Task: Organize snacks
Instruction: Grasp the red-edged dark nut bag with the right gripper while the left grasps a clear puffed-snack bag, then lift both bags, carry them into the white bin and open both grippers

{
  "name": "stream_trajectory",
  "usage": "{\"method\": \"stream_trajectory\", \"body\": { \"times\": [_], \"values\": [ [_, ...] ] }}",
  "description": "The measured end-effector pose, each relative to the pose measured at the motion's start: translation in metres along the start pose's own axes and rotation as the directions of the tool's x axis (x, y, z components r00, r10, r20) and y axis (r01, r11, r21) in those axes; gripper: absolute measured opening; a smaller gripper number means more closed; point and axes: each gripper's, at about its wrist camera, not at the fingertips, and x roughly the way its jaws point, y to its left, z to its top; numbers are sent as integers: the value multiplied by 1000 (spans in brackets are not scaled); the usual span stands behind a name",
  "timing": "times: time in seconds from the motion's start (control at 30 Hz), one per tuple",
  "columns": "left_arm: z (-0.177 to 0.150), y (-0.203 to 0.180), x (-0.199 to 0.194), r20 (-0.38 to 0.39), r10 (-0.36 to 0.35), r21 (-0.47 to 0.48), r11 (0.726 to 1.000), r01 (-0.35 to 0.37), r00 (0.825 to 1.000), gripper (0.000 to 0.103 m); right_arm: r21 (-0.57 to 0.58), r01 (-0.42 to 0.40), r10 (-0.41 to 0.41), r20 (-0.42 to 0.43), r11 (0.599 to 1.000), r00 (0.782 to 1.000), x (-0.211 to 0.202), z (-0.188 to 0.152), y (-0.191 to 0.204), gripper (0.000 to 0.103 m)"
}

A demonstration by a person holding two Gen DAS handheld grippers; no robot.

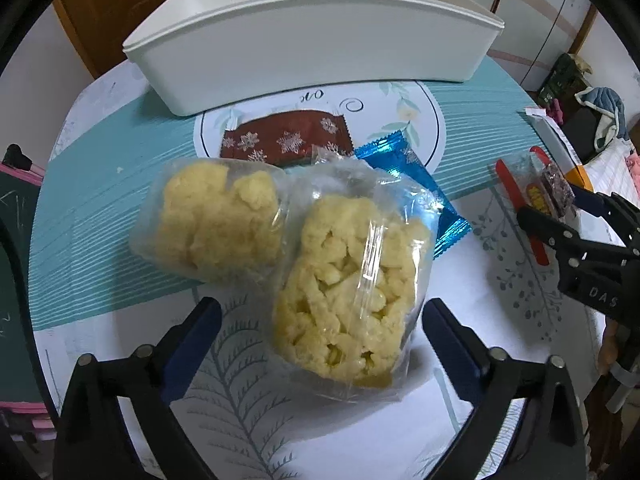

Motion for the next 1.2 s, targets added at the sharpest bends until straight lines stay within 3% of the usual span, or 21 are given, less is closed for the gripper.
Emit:
{"method": "stream_trajectory", "body": {
  "times": [0.07, 0.17, 0.23, 0.43, 0.7, 1.2],
  "values": [
    [1, -1, 4, -8, 0, -2, 1000, 0, 1000, 90, 3, 2, -2, 12, 1000, 1000, 0, 0, 0, 76],
    [3, -3, 1, 16, -3, 7, 1000, 3, 1000, 77, -19, -9, 10, 37, 1000, 999, -1, 0, 4, 59],
    [4, -6, -2, 41, -6, 23, 1000, 5, 999, 61, -27, -6, 7, 44, 1000, 999, -2, 0, 8, 55],
    [2, -9, -4, 56, 9, -7, 1000, -8, 998, 57, -12, -29, 30, 88, 1000, 996, -10, -2, 15, 45],
    [-20, -10, -18, 85, 16, -36, 999, -13, 996, 57, 4, -117, 116, 90, 993, 989, -18, -11, 26, 44],
    [-26, -8, -79, 190, -20, -56, 998, 31, 982, 57, 45, -223, 207, 227, 974, 952, -78, -8, 24, 43]
  ]
}}
